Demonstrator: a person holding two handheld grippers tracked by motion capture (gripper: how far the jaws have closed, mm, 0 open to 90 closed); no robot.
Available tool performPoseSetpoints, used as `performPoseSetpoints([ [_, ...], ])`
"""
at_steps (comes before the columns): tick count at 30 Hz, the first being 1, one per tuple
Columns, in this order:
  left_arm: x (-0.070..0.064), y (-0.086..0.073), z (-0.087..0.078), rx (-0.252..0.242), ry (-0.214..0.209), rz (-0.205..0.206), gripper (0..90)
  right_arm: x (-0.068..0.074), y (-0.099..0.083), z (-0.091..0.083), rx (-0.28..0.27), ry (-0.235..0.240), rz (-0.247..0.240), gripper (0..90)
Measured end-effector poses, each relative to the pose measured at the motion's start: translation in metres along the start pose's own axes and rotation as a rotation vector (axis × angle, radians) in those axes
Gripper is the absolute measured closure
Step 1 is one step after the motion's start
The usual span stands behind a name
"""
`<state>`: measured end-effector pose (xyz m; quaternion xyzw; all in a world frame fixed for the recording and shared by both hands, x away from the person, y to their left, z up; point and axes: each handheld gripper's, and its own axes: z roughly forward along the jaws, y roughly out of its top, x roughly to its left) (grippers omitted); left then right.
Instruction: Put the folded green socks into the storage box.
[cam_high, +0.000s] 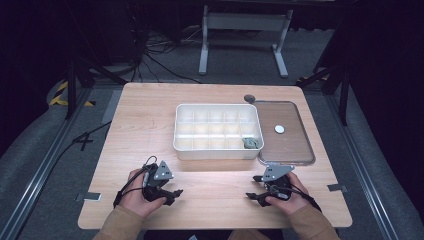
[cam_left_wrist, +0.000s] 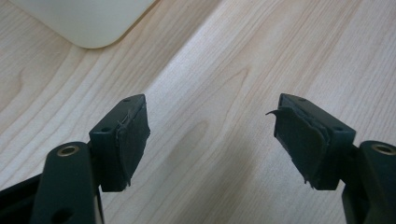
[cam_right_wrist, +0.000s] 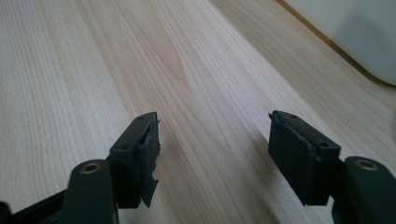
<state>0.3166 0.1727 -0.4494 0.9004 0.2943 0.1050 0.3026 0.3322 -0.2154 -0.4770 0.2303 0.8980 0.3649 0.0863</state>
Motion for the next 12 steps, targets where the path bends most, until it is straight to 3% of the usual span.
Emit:
performPoseSetpoints([
  [8, -0.0041, -0.0077, 0.01, 0.014, -0.002, -0.025, 26.3, 0.0044, -0.0066, 0.0057, -0.078, -0.025, 0.01, 27.4],
  [12, -0.0051, -0.0078, 0.0109, 0.017, -0.005, -0.025, 26.1, 0.0039, -0.0064, 0.0052, -0.076, -0.028, 0.01, 29.7],
])
